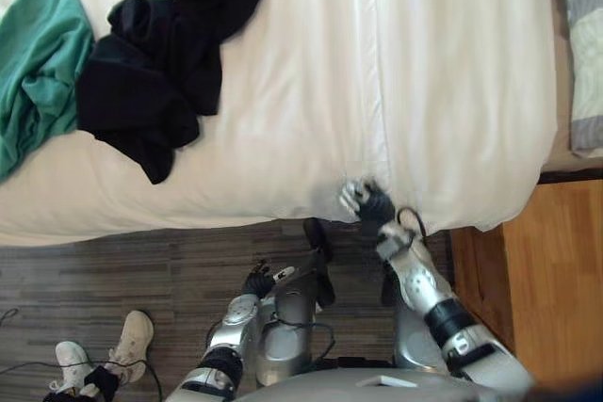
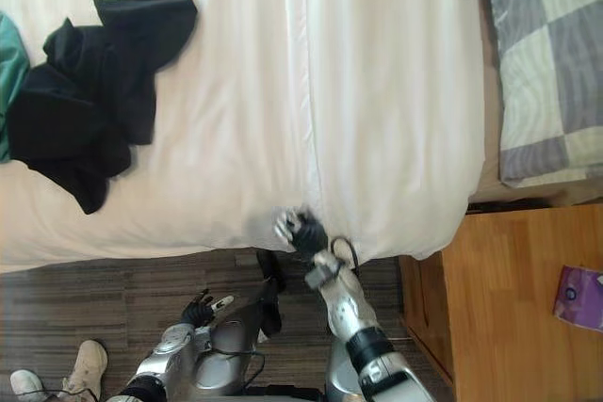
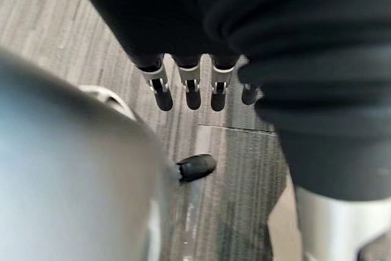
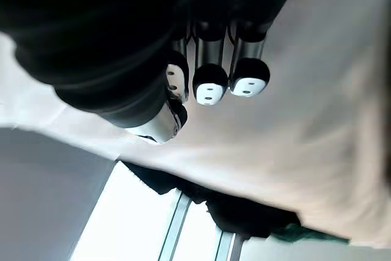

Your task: Tidy the bed and pick cloth on bed and put in laundry

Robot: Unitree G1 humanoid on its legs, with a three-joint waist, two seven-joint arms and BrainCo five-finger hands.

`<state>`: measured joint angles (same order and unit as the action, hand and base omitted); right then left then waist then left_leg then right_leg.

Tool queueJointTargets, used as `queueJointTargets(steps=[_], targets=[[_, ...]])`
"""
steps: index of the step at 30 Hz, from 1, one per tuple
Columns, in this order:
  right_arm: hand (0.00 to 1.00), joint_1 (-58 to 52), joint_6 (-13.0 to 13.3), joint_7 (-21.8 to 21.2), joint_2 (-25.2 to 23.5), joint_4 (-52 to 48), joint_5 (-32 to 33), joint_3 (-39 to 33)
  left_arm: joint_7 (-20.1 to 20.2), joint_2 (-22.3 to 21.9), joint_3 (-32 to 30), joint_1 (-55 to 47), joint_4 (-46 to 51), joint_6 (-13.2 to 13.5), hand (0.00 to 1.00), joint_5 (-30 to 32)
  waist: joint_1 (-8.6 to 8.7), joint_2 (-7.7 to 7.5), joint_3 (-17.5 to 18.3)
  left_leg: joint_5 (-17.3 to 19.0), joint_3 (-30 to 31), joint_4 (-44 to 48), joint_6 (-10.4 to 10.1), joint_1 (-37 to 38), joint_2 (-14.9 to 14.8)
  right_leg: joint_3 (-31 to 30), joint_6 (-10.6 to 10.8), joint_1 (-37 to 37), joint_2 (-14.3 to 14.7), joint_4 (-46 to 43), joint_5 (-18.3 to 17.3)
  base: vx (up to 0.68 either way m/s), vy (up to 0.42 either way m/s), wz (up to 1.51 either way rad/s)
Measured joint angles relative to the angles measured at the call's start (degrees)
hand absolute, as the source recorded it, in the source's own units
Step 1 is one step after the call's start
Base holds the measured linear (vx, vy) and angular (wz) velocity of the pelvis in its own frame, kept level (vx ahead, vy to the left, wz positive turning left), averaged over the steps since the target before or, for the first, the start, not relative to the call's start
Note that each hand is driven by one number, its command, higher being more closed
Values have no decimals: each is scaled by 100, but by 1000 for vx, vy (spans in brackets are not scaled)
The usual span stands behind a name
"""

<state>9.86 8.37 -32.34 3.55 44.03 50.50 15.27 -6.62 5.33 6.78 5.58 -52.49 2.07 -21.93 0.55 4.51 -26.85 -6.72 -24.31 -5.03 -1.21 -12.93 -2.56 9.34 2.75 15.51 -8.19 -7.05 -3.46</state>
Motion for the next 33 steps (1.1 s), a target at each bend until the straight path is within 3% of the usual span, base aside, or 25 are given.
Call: queueJointTargets(steps=[2, 6, 7, 11, 14, 16, 21, 25, 33], targets=[[100, -272, -20, 7, 145, 233, -18, -88, 10, 10, -12, 12, 12, 57, 0, 0, 15, -16, -72, 13, 6, -2, -18, 1, 3, -11, 15, 6, -8, 2, 7, 37, 24, -6], [100, -325, 194, -134, 221, 222, -70, -188, 63, 24, -40, -6, -61, 109, 0, 4, 139, -43, -85, 24, 4, -47, -34, 99, 3, -60, 29, -46, 4, 11, 45, 55, 10, -7], [0, -341, 257, -141, 215, 248, -134, -191, 112, 23, -67, -20, -63, 110, 0, 6, 164, -51, -82, 25, 2, -47, -36, 113, 3, -62, 34, -55, 7, 10, 50, 74, 1, -4], [0, -346, 469, -34, 217, 388, -340, -373, 166, 3, -115, -34, -68, 127, 0, 13, 182, -70, -80, 46, -3, -47, -66, 277, -6, -50, 42, -233, 15, 31, 53, 84, -4, -2], [0, -353, 672, 491, 228, 592, -1035, -500, 173, -2, -126, -54, -78, 173, 0, 10, 192, -132, -62, 68, -6, -47, -98, 442, -28, -42, 42, -422, 42, 95, 53, 65, -8, -3], [0, -353, 769, 1033, 219, 842, -1423, -633, 172, 4, -247, -98, -108, 209, 0, 20, 209, -255, 9, 74, -6, -49, -106, 568, -55, -33, 42, -553, 72, 117, 52, 48, -10, -3], [0, -700, 759, 1802, 214, 1229, -1758, -1072, 135, 36, -294, -220, -325, 234, 0, 149, 231, -481, 416, 104, 13, -55, -146, 885, -96, 27, 48, -956, 112, 251, 42, 37, -2, 1], [0, -994, 724, 2042, 204, 1334, -1770, -1319, 125, 12, -311, -292, -432, 204, 0, 333, 268, -515, 696, 124, 80, -67, -136, 1047, -109, 95, 31, -1164, 124, 274, -8, -7, 5, 7], [0, -1671, 584, 2270, 25, 1425, -1812, -1991, -136, -25, -523, -506, -581, -148, 0, 570, 313, -674, 1176, 455, 126, -91, -111, 1695, -26, 16, 15, -1298, -62, -873, -900, 33, -12, 1]])
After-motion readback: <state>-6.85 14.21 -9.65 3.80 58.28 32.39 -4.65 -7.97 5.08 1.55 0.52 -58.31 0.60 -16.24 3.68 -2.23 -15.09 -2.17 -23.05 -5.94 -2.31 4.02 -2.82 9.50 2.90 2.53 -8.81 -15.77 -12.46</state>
